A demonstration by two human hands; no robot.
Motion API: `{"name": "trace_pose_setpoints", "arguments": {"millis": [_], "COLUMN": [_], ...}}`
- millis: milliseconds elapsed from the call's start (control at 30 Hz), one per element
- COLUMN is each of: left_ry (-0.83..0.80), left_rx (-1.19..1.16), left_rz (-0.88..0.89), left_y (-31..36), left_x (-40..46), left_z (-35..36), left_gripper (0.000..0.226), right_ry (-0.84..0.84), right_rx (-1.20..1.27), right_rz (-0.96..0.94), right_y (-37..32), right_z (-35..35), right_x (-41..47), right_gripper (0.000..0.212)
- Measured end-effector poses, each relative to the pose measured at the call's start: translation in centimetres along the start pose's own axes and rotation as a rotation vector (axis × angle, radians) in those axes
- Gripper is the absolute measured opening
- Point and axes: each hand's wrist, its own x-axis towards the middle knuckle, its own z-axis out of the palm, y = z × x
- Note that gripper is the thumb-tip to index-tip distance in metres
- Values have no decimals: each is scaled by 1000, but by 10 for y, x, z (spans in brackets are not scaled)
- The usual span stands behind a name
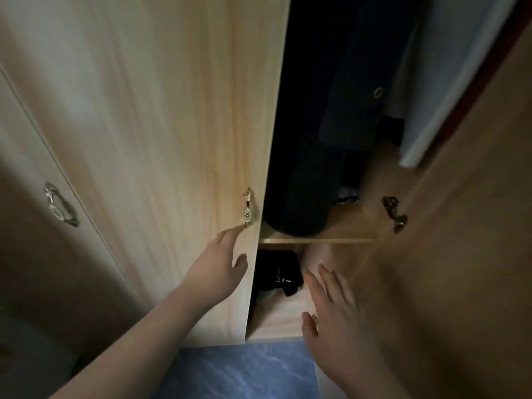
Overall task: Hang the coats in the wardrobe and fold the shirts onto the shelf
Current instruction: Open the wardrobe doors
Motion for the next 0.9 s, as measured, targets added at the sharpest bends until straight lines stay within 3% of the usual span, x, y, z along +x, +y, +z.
{"name": "trace_pose_setpoints", "arguments": {"millis": [67,167,267,433,600,900], "left_ry": [73,57,40,27,-5,102], "left_rx": [-201,-409,-418,-465,-415,-272], "left_rz": [-100,-139,-111,-194,-224,-328], "left_y": [-6,-8,-8,-1,17,1], "left_x": [27,60,81,77,21,-157], "left_z": [0,11,25,28,19,-7], "left_gripper": [53,45,52,43,46,62], "right_ry": [-22,-57,-40,-38,-20,10], "right_rx": [-53,-62,-44,-60,-17,-35], "right_rz": [-9,21,64,44,-79,-385], "right_y": [-7,-7,-2,1,-1,-45], "right_z": [3,11,16,20,13,50], "right_x": [16,28,24,-1,-35,-101], "right_gripper": [68,69,72,67,68,70]}}
